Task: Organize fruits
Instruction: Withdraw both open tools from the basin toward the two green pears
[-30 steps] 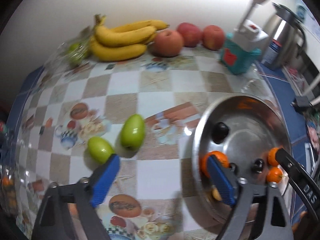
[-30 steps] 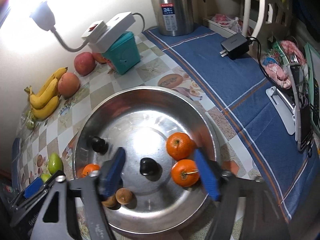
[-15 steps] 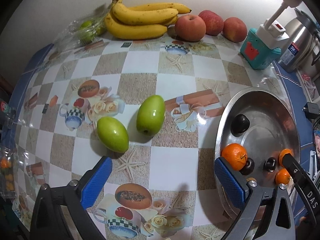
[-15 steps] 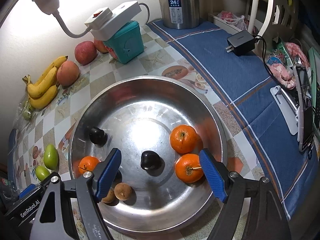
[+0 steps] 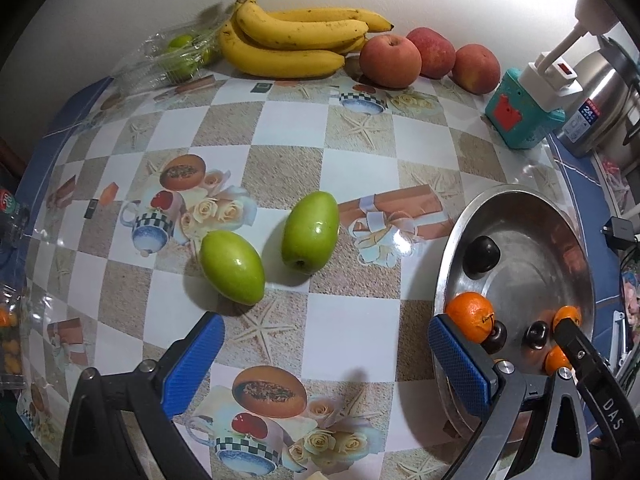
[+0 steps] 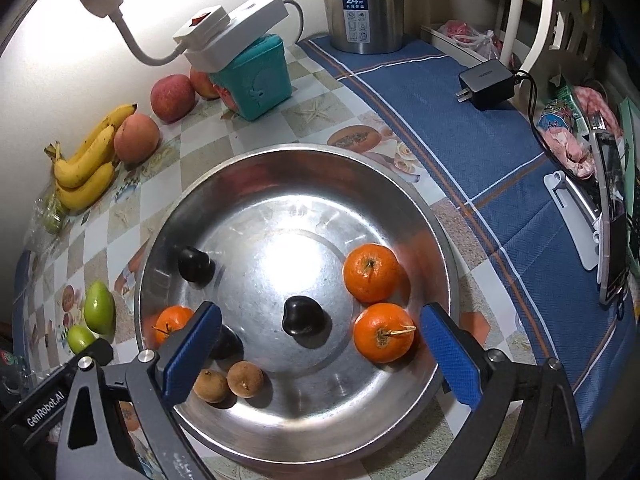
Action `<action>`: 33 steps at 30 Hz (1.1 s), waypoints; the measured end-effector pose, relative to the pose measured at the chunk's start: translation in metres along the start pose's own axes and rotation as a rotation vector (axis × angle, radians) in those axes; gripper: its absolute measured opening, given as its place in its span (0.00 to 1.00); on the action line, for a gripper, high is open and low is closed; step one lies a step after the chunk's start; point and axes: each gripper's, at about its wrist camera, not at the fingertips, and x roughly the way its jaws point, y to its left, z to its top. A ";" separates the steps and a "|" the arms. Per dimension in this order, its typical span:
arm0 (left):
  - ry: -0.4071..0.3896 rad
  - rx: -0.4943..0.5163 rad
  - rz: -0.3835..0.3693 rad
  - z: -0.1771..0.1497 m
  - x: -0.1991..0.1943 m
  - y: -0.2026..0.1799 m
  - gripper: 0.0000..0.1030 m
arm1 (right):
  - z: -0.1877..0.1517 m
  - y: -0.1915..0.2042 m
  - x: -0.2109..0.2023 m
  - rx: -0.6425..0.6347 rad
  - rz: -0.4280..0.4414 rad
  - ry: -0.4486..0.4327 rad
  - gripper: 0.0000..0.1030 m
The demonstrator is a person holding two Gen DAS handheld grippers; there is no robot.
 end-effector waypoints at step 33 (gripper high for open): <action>0.011 -0.265 -0.019 -0.004 -0.013 0.114 1.00 | -0.030 0.075 -0.015 -0.156 0.091 0.040 0.96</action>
